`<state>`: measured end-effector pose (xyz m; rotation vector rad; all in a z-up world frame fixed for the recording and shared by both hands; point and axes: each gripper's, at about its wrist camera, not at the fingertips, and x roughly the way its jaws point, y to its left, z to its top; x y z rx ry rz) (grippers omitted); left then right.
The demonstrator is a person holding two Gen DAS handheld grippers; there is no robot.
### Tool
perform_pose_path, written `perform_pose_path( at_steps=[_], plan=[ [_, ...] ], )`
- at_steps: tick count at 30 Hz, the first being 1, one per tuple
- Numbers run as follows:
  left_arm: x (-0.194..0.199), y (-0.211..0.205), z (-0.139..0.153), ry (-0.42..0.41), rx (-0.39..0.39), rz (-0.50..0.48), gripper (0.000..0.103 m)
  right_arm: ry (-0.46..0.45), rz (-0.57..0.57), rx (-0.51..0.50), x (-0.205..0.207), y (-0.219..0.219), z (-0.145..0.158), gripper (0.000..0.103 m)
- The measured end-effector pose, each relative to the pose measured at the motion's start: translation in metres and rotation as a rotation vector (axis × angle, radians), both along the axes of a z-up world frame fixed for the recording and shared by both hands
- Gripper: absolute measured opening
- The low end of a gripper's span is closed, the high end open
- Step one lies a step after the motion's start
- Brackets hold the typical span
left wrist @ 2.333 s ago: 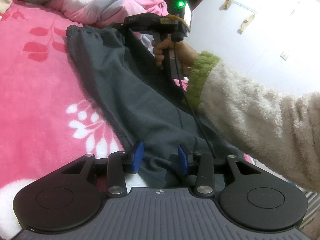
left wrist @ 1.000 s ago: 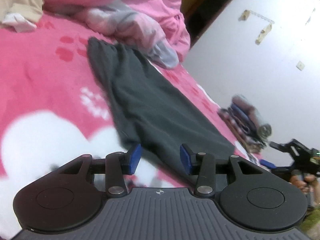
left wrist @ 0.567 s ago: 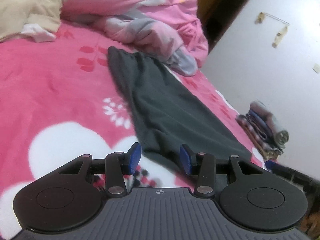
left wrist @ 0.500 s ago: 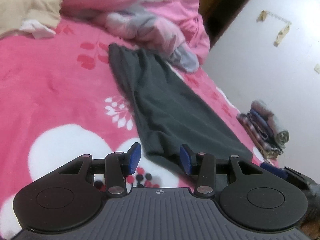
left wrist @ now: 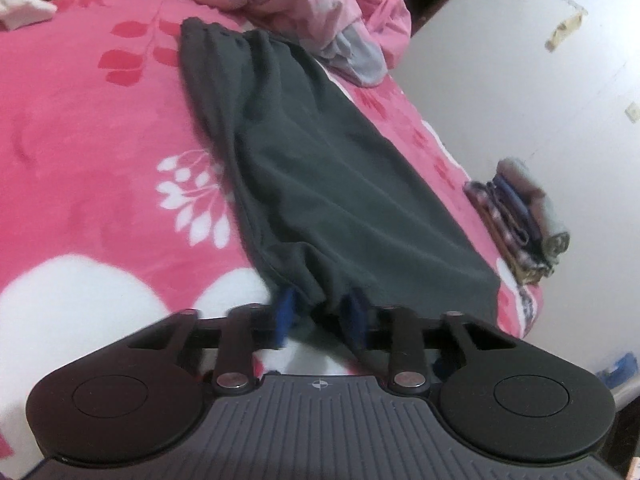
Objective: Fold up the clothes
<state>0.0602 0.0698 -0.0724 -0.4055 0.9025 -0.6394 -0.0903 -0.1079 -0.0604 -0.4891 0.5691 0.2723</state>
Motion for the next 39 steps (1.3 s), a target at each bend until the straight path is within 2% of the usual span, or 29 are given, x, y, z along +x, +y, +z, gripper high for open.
perform_pose_path(
  at_steps=[1,6,10,14,17,21,24,26,29,31,34,37,39],
  plan=[
    [0.0,-0.001,0.001,-0.002,0.0,0.0,0.007,-0.006,-0.002,0.002,0.0,-0.001,0.001,0.011],
    [0.001,-0.003,0.022,-0.026,-0.032,0.001,0.004,-0.024,-0.033,0.138,-0.002,-0.02,0.02,0.007],
    [0.015,-0.016,0.039,-0.04,-0.054,-0.027,0.004,0.038,-0.078,0.397,0.011,-0.057,0.035,0.006],
    [0.035,-0.036,0.043,-0.043,-0.042,-0.068,0.004,0.111,-0.137,0.658,0.027,-0.099,0.031,0.006],
    [0.048,-0.051,0.036,-0.049,-0.025,-0.085,0.007,0.194,-0.198,0.849,0.04,-0.131,0.016,0.006],
    [0.054,-0.054,0.029,-0.074,-0.068,-0.077,0.027,0.291,-0.292,1.063,0.052,-0.165,-0.01,0.007],
    [0.058,-0.055,0.023,-0.057,-0.086,-0.086,0.029,0.337,-0.327,1.202,0.055,-0.183,-0.023,0.008],
    [0.061,-0.055,0.02,-0.036,-0.079,-0.075,0.029,0.308,-0.327,1.211,0.049,-0.187,-0.018,0.013],
    [0.064,-0.052,0.018,-0.023,-0.101,-0.059,0.029,0.189,-0.33,1.097,0.033,-0.183,0.003,0.044],
    [0.064,-0.049,0.018,-0.021,-0.11,-0.054,0.029,0.101,-0.299,1.016,0.02,-0.175,0.019,0.045],
    [0.064,-0.047,0.019,-0.026,-0.112,-0.048,0.029,0.035,-0.162,0.9,-0.001,-0.153,0.038,0.045],
    [0.065,-0.044,0.018,-0.024,-0.119,-0.042,0.029,0.009,-0.008,0.684,-0.015,-0.111,0.047,0.045],
    [0.065,-0.043,0.016,-0.02,-0.123,-0.038,0.029,0.007,0.05,0.512,-0.017,-0.079,0.042,0.045]
  ],
)
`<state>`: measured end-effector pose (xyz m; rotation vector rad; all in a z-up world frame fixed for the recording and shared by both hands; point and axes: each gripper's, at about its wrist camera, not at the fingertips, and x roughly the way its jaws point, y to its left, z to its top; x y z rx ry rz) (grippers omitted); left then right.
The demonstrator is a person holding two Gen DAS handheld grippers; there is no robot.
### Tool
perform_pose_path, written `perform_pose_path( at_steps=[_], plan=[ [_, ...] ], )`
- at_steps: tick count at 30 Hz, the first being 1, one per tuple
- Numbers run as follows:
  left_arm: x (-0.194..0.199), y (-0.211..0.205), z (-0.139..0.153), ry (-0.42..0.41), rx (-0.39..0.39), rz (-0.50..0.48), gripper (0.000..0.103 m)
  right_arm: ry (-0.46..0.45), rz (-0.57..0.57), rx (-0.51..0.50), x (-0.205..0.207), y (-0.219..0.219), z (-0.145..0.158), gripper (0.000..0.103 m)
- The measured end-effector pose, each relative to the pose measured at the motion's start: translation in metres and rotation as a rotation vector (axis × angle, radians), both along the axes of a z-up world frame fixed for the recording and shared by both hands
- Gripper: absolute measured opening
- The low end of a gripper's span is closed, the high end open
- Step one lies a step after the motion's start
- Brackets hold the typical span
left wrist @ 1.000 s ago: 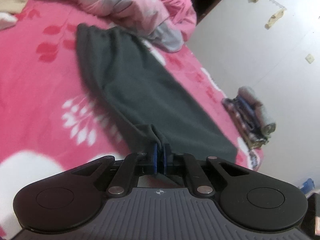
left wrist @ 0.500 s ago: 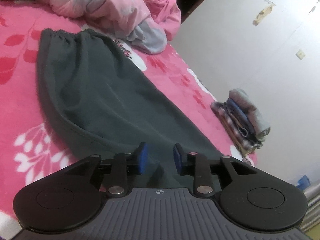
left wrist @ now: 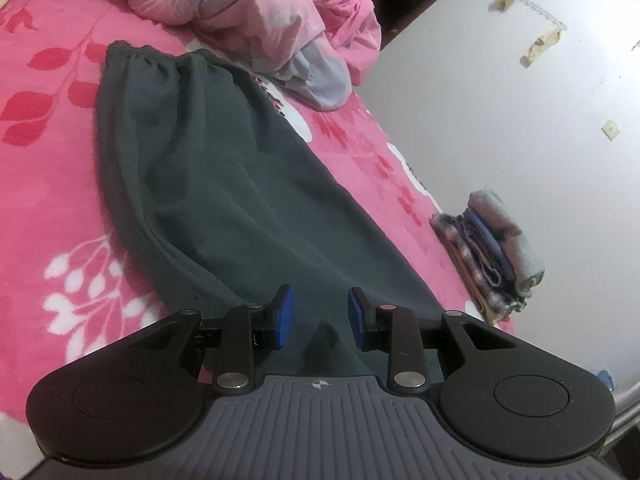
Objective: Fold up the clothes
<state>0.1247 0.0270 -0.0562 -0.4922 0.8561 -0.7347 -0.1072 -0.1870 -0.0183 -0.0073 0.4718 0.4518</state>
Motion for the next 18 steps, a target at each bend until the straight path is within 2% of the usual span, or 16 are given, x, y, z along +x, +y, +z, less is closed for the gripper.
perform_pose_path(
  at_steps=[3,6,9,14,18],
  plan=[
    [0.0,0.003,-0.003,0.009,-0.005,0.006,0.029,0.017,0.054,-0.157,0.007,0.033,-0.017,0.044],
    [-0.001,0.006,-0.004,0.013,-0.005,0.01,0.029,0.018,0.086,-0.27,0.014,0.052,-0.028,0.044],
    [-0.003,0.012,-0.003,0.006,-0.006,0.014,0.029,-0.017,0.091,-0.366,0.011,0.063,-0.033,0.044],
    [-0.008,0.029,0.001,-0.005,-0.015,0.041,0.029,-0.076,0.073,-0.446,0.011,0.066,-0.036,0.044],
    [-0.017,0.044,0.003,-0.01,-0.015,0.059,0.03,-0.073,0.076,-0.521,0.021,0.07,-0.048,0.044]
  ],
)
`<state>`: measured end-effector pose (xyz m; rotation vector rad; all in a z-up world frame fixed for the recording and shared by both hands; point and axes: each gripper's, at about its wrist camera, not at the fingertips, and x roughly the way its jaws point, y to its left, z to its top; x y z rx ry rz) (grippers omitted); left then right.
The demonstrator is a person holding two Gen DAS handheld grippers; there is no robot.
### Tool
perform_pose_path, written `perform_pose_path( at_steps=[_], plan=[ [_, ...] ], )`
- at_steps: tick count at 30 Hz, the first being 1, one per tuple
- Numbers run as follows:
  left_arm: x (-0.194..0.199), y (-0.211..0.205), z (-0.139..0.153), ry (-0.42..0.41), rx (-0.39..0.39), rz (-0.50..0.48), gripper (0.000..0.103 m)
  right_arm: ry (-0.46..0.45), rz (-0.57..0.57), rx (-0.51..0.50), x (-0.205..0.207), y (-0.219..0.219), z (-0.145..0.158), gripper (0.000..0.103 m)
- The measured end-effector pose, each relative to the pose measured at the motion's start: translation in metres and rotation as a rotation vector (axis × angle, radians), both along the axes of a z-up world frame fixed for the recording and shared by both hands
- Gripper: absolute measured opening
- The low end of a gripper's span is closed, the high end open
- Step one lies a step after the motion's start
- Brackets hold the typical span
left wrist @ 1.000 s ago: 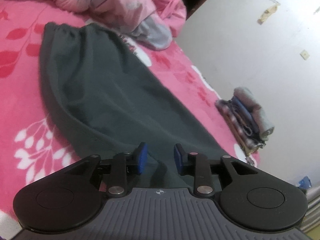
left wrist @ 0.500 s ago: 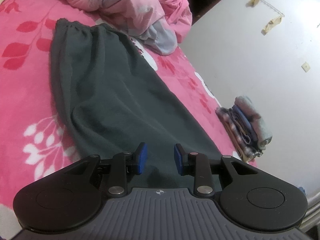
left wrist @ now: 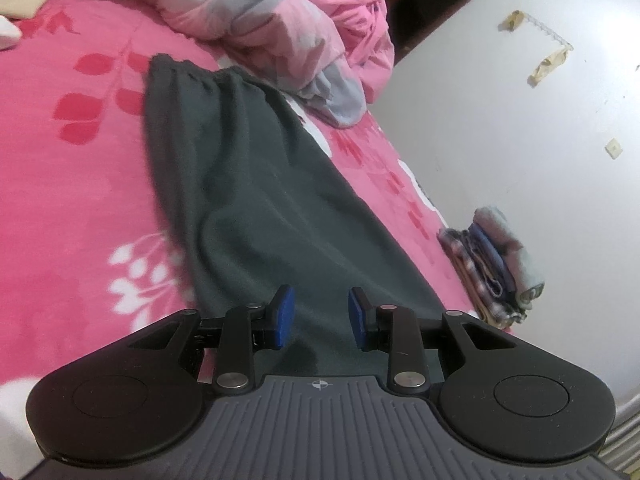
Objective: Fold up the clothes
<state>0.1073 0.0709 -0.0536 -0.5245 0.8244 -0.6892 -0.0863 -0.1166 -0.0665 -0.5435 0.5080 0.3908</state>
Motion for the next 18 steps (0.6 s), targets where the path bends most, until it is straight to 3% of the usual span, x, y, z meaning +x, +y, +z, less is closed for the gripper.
perform_pose_path(
  at_steps=[5,7,8,9,11,14,18],
  plan=[
    [-0.014,0.019,0.0,-0.011,0.014,0.027,0.032,0.017,0.016,-0.006,0.007,-0.001,-0.005,0.042],
    [-0.018,0.024,0.0,-0.017,0.017,0.037,0.032,0.036,-0.009,0.052,0.012,-0.007,-0.002,0.025],
    [-0.02,0.027,0.001,-0.022,0.021,0.04,0.032,0.05,-0.032,0.099,0.014,-0.012,0.001,0.009],
    [-0.021,0.029,0.002,-0.028,0.026,0.042,0.032,0.067,-0.055,0.157,0.017,-0.019,0.004,0.009],
    [-0.024,0.033,0.003,-0.041,0.033,0.045,0.032,0.124,-0.099,0.351,0.024,-0.044,0.014,0.008],
    [-0.026,0.033,0.008,-0.089,0.047,0.032,0.032,0.224,-0.181,0.728,0.033,-0.094,0.019,0.008],
    [-0.026,0.026,0.008,-0.133,0.093,0.022,0.032,0.379,-0.332,1.189,0.049,-0.158,-0.008,0.008]
  ],
)
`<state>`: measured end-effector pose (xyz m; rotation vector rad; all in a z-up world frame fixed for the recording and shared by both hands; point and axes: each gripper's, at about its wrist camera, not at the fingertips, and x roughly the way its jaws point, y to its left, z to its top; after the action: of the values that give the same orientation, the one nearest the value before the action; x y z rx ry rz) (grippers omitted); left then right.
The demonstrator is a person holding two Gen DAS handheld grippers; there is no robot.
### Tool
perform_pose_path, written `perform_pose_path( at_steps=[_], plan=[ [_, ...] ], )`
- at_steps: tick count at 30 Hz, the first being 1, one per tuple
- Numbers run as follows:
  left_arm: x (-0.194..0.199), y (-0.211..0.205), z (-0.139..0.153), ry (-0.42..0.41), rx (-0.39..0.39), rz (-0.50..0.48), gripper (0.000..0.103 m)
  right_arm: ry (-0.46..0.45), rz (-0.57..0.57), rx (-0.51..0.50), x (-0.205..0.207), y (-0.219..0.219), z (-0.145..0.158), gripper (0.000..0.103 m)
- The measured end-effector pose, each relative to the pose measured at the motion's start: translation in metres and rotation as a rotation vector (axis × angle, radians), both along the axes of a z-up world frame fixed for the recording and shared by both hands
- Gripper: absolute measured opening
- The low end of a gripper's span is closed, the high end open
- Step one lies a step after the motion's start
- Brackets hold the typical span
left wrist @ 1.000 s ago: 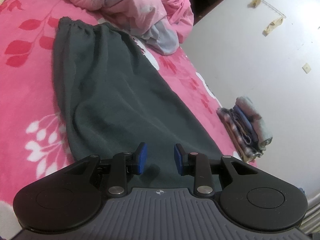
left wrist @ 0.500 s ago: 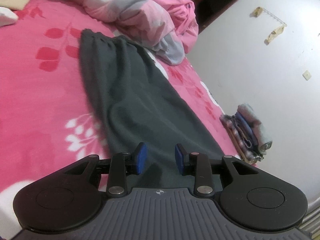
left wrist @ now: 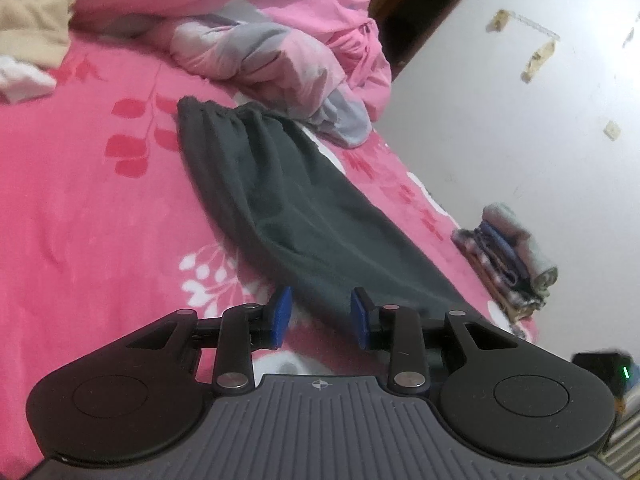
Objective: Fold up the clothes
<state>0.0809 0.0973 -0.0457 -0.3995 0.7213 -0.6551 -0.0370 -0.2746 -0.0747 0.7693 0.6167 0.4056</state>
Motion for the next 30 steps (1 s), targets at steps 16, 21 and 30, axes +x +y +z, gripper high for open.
perform_pose_path(
  at_steps=[16,21,30],
  plan=[
    [0.006,-0.104,-0.001,-0.237,0.347,-0.182,0.032,0.098,-0.06,0.312,0.005,-0.037,-0.033,0.008],
    [0.021,-0.11,-0.004,-0.176,0.316,-0.163,0.032,0.093,-0.045,0.21,-0.006,-0.032,-0.026,0.01],
    [0.034,-0.111,-0.004,-0.069,0.267,-0.14,0.035,-0.098,-0.117,-0.259,-0.043,-0.002,0.033,0.026]
  ],
)
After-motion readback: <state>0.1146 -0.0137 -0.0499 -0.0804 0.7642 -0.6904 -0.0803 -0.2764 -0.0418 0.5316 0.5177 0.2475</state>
